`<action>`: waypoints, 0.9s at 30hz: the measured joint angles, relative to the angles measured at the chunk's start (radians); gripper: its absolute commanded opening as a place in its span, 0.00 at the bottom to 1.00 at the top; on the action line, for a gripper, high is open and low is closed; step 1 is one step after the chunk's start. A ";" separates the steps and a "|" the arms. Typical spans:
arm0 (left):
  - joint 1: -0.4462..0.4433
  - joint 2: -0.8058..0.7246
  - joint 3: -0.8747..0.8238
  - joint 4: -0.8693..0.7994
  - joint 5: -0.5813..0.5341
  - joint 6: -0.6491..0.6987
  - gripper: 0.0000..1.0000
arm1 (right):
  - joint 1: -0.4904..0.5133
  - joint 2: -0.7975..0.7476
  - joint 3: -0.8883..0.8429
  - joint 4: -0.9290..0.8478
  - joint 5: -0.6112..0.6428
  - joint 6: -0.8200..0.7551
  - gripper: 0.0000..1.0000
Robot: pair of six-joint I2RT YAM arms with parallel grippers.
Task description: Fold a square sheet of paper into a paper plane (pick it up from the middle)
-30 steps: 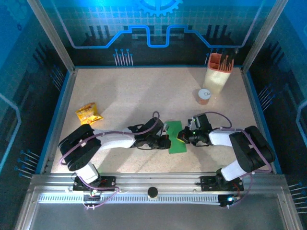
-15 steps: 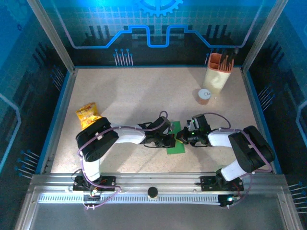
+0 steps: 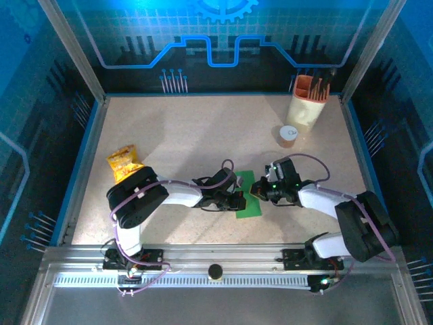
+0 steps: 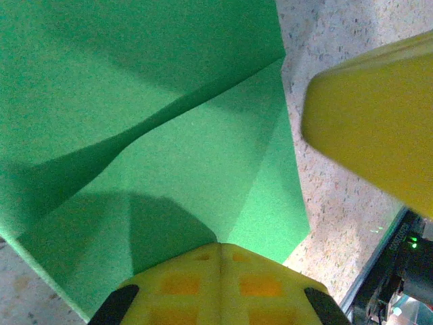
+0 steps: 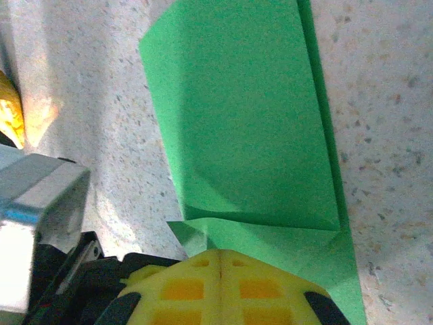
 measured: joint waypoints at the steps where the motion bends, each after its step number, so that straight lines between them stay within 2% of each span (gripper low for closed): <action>1: 0.000 0.000 0.000 0.000 0.000 0.000 0.00 | 0.006 0.017 0.000 0.001 -0.005 -0.001 0.01; 5: 0.000 0.000 0.000 -0.001 0.000 0.000 0.00 | 0.007 0.095 0.000 0.008 -0.026 -0.020 0.00; 13: 0.000 -0.006 -0.006 0.002 -0.005 0.000 0.00 | -0.115 0.167 0.001 0.083 -0.118 -0.045 0.00; 18: 0.000 -0.012 -0.007 -0.009 -0.005 0.000 0.00 | -0.145 0.181 0.006 0.092 -0.145 -0.050 0.00; 21: 0.000 -0.026 -0.009 -0.036 -0.009 0.000 0.00 | -0.157 0.140 0.007 0.060 -0.113 -0.065 0.02; 24: 0.000 -0.042 -0.008 -0.077 -0.014 0.000 0.00 | -0.157 0.024 0.007 0.001 -0.084 -0.087 0.06; 26: 0.000 -0.057 -0.006 -0.105 -0.016 0.001 0.01 | -0.150 -0.060 0.012 -0.047 -0.061 -0.106 0.11; 27: 0.000 -0.067 -0.004 -0.117 -0.020 0.001 0.02 | -0.141 -0.099 0.018 -0.075 -0.051 -0.117 0.18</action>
